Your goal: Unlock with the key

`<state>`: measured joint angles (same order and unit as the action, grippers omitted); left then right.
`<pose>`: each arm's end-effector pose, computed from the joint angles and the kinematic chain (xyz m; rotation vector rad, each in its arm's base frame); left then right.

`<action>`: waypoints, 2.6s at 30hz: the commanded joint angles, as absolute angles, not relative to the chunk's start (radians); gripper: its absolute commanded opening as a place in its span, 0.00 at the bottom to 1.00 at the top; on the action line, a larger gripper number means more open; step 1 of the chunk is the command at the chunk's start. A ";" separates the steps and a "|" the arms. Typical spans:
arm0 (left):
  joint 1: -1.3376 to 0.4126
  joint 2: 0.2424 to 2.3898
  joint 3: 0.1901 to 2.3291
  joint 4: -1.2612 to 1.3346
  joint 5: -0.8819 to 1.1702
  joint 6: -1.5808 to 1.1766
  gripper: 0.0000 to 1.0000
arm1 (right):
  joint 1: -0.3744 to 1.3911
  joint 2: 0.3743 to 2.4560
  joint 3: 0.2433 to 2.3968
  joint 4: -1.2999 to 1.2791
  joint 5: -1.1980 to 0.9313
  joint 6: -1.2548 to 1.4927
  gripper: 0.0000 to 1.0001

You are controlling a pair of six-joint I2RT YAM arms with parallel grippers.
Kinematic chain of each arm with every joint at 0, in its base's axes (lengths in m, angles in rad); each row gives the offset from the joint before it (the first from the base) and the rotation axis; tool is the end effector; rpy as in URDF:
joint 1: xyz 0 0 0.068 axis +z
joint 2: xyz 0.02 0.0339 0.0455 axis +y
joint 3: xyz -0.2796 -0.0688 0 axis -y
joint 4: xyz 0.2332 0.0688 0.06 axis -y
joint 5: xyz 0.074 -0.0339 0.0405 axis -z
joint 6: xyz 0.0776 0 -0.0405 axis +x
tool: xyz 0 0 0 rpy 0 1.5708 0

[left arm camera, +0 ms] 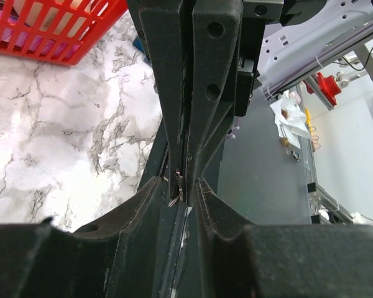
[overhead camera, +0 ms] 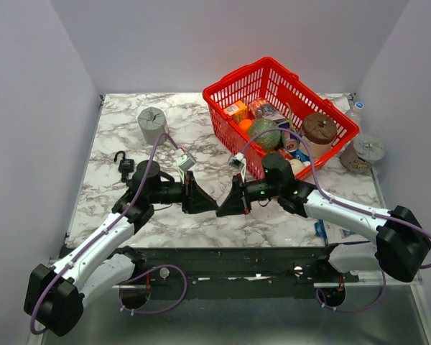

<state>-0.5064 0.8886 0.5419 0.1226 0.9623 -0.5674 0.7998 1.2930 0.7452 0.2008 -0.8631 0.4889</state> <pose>0.1430 -0.1521 0.2814 0.7132 1.8714 -1.5837 0.1603 0.2496 0.2698 -0.9793 1.9374 1.6312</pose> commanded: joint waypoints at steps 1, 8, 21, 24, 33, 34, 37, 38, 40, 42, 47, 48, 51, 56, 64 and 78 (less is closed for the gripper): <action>-0.511 0.887 0.563 0.103 0.933 -0.546 0.39 | 0.813 1.305 0.773 0.173 -0.899 0.469 0.01; -0.511 0.887 0.561 0.104 0.933 -0.546 0.36 | 0.818 1.316 0.781 0.167 -0.899 0.466 0.01; -0.511 0.832 0.557 0.097 0.887 -0.538 0.00 | 0.821 1.235 0.683 0.329 -0.810 0.569 0.30; -0.511 0.828 0.557 0.098 0.893 -0.538 0.00 | 0.819 1.194 0.638 0.363 -0.763 0.584 0.47; -0.511 0.833 0.557 0.112 0.913 -0.549 0.00 | 0.822 1.124 0.603 0.379 -0.654 0.574 0.69; -0.511 0.831 0.557 0.112 0.908 -0.549 0.00 | 0.824 1.120 0.604 0.382 -0.649 0.572 0.69; -0.511 0.830 0.558 0.106 0.899 -0.545 0.00 | 0.848 1.115 0.617 0.361 -0.621 0.557 0.68; -0.509 0.830 0.558 0.104 0.897 -0.543 0.00 | 0.854 1.118 0.627 0.354 -0.603 0.554 0.68; -0.509 0.830 0.560 0.100 0.894 -0.540 0.00 | 0.879 1.121 0.632 0.338 -0.582 0.543 0.67; -0.509 0.831 0.560 0.098 0.894 -0.538 0.00 | 0.897 1.130 0.643 0.307 -0.551 0.535 0.66; -0.509 0.833 0.560 0.097 0.894 -0.538 0.00 | 0.913 1.144 0.647 0.298 -0.532 0.523 0.66; -0.509 0.833 0.560 0.097 0.894 -0.538 0.00 | 0.916 1.144 0.647 0.302 -0.531 0.523 0.66; -0.509 0.833 0.560 0.097 0.894 -0.538 0.00 | 0.920 1.155 0.649 0.310 -0.526 0.522 0.65; -0.509 0.833 0.560 0.097 0.896 -0.538 0.00 | 0.925 1.175 0.641 0.342 -0.531 0.531 0.61; -0.509 0.838 0.561 0.094 0.900 -0.537 0.00 | 0.928 1.177 0.627 0.408 -0.541 0.540 0.54; -0.508 0.830 0.565 0.084 0.890 -0.532 0.00 | 0.928 1.170 0.618 0.376 -0.529 0.522 0.22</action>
<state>-0.5079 0.8394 0.5434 0.0872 0.9081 -0.5560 0.9230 1.1770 0.6201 0.3611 -0.5404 0.5392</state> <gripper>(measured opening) 0.009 0.257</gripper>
